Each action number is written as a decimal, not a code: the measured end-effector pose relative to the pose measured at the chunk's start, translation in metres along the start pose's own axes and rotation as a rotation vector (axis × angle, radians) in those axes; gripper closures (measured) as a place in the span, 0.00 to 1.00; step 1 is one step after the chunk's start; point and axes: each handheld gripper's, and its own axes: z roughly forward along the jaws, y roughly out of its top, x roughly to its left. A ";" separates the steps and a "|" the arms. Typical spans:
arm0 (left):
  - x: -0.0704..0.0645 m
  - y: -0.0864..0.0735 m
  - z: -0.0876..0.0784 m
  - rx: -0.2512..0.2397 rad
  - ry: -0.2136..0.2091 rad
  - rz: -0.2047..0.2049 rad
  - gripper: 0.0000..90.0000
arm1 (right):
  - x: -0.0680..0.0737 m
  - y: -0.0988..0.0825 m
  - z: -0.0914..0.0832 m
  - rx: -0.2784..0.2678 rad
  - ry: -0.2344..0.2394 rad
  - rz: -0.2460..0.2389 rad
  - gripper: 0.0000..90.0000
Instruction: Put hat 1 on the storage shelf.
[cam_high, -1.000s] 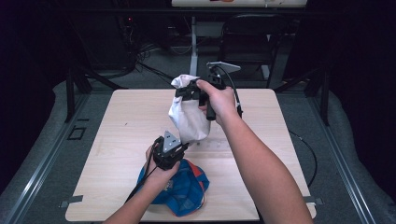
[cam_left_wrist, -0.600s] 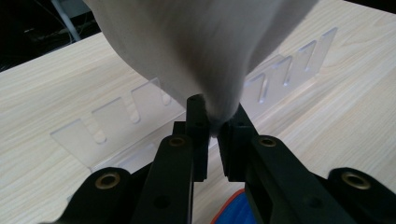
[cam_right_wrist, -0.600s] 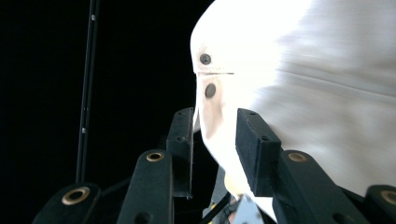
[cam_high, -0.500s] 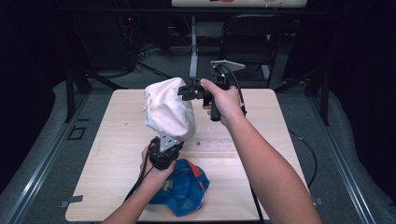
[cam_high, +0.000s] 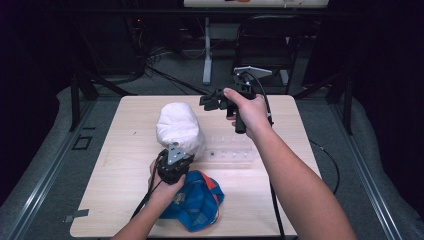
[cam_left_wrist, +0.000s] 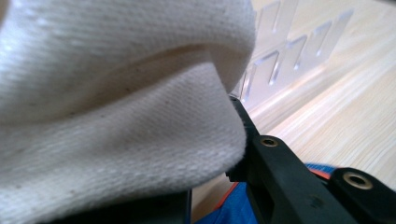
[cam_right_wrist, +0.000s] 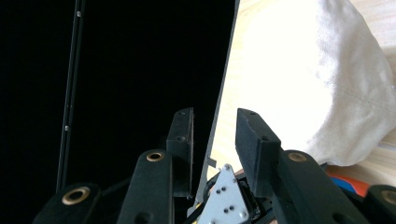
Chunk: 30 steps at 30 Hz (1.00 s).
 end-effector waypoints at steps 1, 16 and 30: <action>-0.003 0.002 0.001 0.023 0.006 0.040 0.93 | -0.001 0.000 -0.001 0.005 -0.003 -0.002 0.75; -0.001 -0.006 0.008 0.040 -0.012 -0.045 0.92 | -0.014 -0.008 -0.010 -0.008 -0.087 -0.026 0.75; 0.009 -0.034 -0.023 -0.012 -0.066 -0.162 0.65 | -0.043 -0.036 -0.022 0.022 -0.210 -0.071 0.73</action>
